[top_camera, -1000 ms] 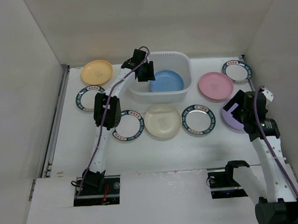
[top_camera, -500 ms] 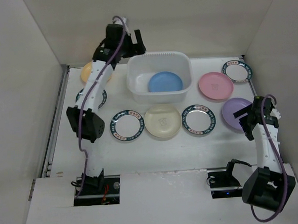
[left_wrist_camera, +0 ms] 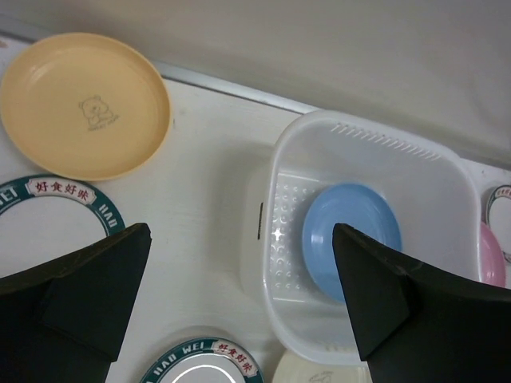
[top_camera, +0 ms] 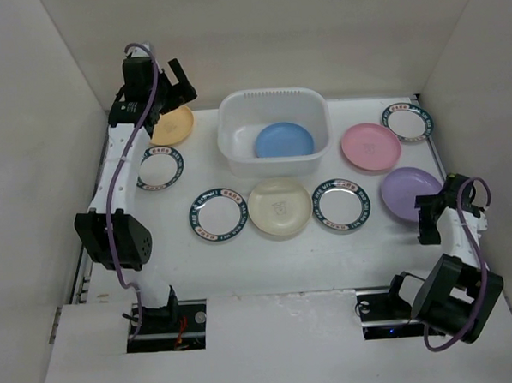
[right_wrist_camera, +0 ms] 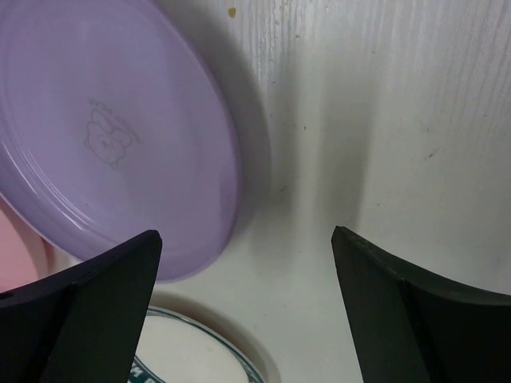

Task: Place the plates into the plastic bin on the countertop

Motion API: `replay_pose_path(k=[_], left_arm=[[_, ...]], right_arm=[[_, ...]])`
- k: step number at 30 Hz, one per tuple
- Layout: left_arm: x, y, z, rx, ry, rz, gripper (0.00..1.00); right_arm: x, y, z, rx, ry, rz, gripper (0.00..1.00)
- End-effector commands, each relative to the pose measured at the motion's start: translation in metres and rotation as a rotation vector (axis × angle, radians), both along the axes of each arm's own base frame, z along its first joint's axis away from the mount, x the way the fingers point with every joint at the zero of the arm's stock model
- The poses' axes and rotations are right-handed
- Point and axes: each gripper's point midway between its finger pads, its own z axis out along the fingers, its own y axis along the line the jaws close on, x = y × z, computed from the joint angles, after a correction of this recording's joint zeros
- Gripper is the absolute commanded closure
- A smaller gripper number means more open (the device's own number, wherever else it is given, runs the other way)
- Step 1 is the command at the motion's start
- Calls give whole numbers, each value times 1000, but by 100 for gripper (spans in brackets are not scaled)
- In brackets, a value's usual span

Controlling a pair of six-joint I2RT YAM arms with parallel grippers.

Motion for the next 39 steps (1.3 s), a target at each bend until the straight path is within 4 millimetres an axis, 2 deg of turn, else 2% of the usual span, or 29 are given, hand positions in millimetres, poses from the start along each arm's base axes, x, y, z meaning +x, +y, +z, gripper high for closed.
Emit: replay_pose_path(k=[1,12,22,25,29,35,39], left_arm=[[2,11,22,-42,-70,18,0],[5,37,18,-69,-59,70,0],[4,44,18,-75,-59,86,0],[2,47,19,-75,-59,92,0],[1,49,19,-75,-61,97,0],[-1,51,20,-74,-64,100,0],[-2,50,22,-74,-69,103,0]], right_arm=[[17,-15,3,-5,-85,-110,8],[29,-18,-18,54,-28,-148,21],[40,-18,-31,70,-7,-173,37],[43,-18,-29,61,-9,-177,41],[49,-11,-31,87,0,-172,58],[45,-6,-32,91,6,-184,100],[36,-4,-20,77,-24,-198,100]])
